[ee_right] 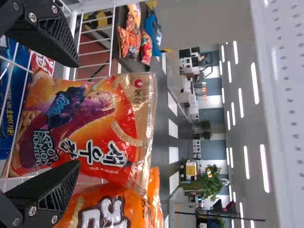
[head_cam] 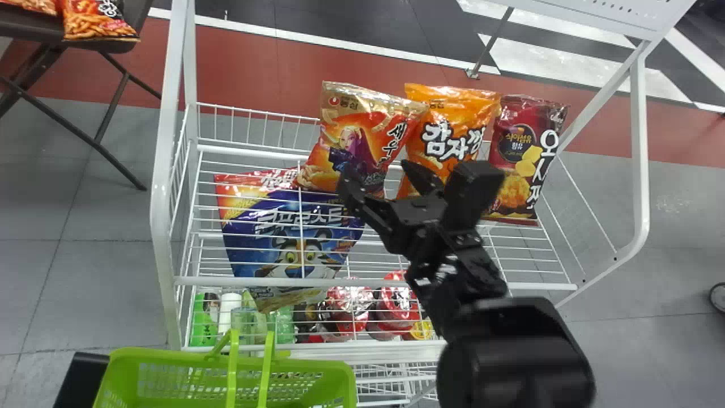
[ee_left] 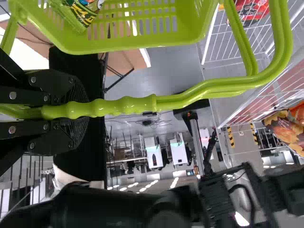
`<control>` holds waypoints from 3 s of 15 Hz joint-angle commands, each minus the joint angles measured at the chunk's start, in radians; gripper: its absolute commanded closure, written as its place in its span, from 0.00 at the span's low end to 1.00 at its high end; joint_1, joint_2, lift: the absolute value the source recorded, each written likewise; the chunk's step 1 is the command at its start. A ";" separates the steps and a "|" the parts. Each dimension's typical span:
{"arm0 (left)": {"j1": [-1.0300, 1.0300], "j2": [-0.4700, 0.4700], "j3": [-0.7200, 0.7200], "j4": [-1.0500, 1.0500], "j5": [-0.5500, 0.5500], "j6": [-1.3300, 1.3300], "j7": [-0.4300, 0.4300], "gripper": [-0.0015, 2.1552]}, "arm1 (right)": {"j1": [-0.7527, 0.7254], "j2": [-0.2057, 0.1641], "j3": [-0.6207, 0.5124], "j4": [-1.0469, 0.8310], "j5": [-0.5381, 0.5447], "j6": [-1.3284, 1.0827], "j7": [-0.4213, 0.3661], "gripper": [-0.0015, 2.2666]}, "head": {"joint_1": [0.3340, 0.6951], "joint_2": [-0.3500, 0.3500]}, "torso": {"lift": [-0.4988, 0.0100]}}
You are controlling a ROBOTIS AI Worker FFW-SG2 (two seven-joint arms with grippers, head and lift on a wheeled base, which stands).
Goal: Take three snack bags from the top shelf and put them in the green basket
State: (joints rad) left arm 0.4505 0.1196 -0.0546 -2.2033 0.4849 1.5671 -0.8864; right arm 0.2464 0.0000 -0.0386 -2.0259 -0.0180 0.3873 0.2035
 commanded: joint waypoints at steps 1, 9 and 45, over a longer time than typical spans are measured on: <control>-0.004 0.000 0.002 0.005 0.000 0.004 0.000 0.72 | -0.088 0.001 0.014 0.119 0.000 -0.017 0.002 0.04 | 1.00 0.00 | 0.92; 0.014 0.003 0.041 0.004 0.001 0.004 -0.028 0.72 | -0.150 0.001 0.062 0.197 0.007 0.017 0.001 0.97 | 1.00 0.13 | 0.92; 0.007 0.003 -0.030 -0.046 0.000 0.004 0.023 0.72 | 0.557 0.001 -0.020 -0.409 -0.220 0.753 0.384 0.99 | 1.00 0.00 | 0.92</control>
State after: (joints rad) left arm 0.4524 0.1227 -0.0790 -2.2448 0.4851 1.5671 -0.8644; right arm 0.8166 0.0000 -0.0816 -2.4467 -0.2315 1.1534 0.5879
